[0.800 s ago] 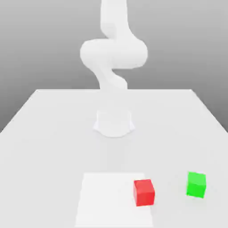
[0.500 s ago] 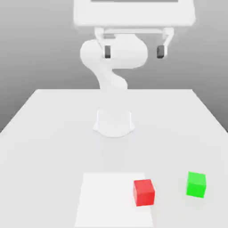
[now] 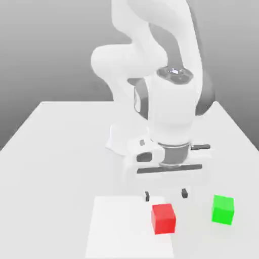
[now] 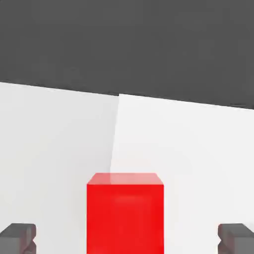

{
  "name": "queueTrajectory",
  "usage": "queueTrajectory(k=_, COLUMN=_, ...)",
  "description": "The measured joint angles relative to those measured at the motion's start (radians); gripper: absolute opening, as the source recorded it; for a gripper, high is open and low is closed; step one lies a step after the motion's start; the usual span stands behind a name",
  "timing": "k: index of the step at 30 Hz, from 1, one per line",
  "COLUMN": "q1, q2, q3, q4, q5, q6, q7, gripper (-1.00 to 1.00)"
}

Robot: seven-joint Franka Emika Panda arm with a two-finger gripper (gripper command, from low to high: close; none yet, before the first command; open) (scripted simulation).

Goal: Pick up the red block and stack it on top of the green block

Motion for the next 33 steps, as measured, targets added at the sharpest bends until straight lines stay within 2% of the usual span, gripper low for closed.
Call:
queueTrajectory(k=3, q1=0.024, q2=0.109, q3=-0.031, q4=0.015, q5=-0.032, q6=0.091, q7=0.024, gripper=0.0)
queueTrajectory(k=4, q1=0.028, q2=0.128, q3=-0.037, q4=0.017, q5=-0.037, q6=0.107, q7=0.028, gripper=-1.0)
queueTrajectory(k=11, q1=0.026, q2=0.124, q3=-0.034, q4=0.017, q5=-0.039, q6=0.104, q7=0.03, gripper=-1.0)
queueTrajectory(k=17, q1=0.017, q2=-0.063, q3=0.005, q4=-0.008, q5=0.025, q6=-0.057, q7=-0.023, gripper=-1.0)
queueTrajectory(k=24, q1=0.245, q2=-0.132, q3=0.147, q4=0.05, q5=0.04, q6=-0.185, q7=-0.155, gripper=-1.0)
queueTrajectory(k=29, q1=0.273, q2=0.007, q3=0.119, q4=0.067, q5=-0.05, q6=-0.068, q7=-0.109, gripper=-1.0)
queueTrajectory(k=30, q1=0.282, q2=0.038, q3=0.107, q4=0.069, q5=-0.069, q6=-0.04, q7=-0.096, gripper=1.0)
queueTrajectory(k=33, q1=0.282, q2=0.038, q3=0.108, q4=0.069, q5=-0.069, q6=-0.04, q7=-0.096, gripper=1.0)
